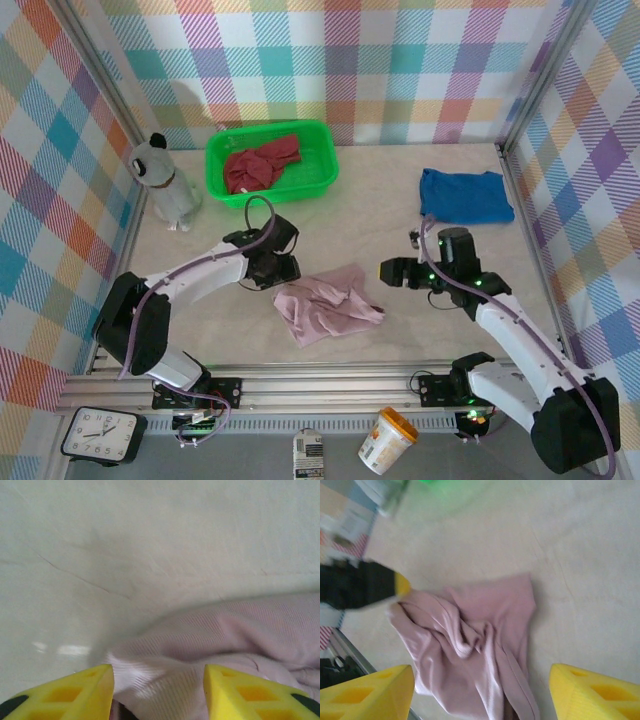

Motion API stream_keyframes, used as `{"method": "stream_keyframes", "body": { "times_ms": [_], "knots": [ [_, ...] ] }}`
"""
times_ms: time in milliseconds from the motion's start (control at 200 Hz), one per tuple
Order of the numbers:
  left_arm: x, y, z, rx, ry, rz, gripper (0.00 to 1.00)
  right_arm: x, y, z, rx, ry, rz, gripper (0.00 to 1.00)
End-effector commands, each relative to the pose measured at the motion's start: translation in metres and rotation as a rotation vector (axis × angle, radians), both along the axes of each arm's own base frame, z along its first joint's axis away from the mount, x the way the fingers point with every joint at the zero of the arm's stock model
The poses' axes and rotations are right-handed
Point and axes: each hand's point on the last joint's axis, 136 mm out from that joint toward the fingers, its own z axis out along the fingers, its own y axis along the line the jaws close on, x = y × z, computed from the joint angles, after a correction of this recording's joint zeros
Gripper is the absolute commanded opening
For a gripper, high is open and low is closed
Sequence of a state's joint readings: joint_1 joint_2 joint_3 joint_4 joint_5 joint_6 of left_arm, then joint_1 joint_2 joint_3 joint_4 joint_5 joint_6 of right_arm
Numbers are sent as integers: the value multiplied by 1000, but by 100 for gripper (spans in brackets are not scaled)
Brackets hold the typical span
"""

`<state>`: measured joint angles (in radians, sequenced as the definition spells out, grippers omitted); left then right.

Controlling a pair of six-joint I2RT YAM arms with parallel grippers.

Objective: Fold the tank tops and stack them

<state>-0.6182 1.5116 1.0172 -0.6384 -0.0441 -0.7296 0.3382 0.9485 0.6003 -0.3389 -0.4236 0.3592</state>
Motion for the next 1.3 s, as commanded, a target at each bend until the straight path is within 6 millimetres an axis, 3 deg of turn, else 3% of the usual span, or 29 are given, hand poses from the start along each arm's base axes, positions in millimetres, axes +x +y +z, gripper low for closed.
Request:
{"method": "stream_keyframes", "body": {
  "times_ms": [0, 90, 160, 355, 585, 750, 900, 1090, 1235, 1295],
  "knots": [
    [7, 13, 32, 81, -96, -52, 58, -15, -2, -33, -59, 101, -14, 69],
    [3, -10, 49, 84, -184, -218, 68, -27, 3, -55, -80, 171, 12, 66],
    [-2, -31, 50, 59, -196, -342, 69, -31, 6, -65, -102, 198, 35, 65],
    [-14, -89, 33, 54, -165, -602, 70, -43, 22, -83, -125, 282, 161, 61],
    [-21, -135, 4, -20, -114, -707, 70, -47, 35, -87, -104, 296, 244, 58],
    [-29, -140, -22, 8, -26, -747, 66, -45, 34, -92, -117, 302, 239, 42],
    [-32, -126, -42, 122, 55, -766, 53, -41, 33, -91, -131, 287, 228, 24],
    [-32, -120, -43, 156, 66, -781, 29, -39, 30, -87, -142, 262, 213, 13],
    [-33, -127, -38, 123, 59, -792, 0, -34, 29, -79, -147, 228, 203, 5],
    [-30, -130, -29, 106, 37, -785, 0, -32, 29, -76, -151, 213, 198, 2]
  ]
}}
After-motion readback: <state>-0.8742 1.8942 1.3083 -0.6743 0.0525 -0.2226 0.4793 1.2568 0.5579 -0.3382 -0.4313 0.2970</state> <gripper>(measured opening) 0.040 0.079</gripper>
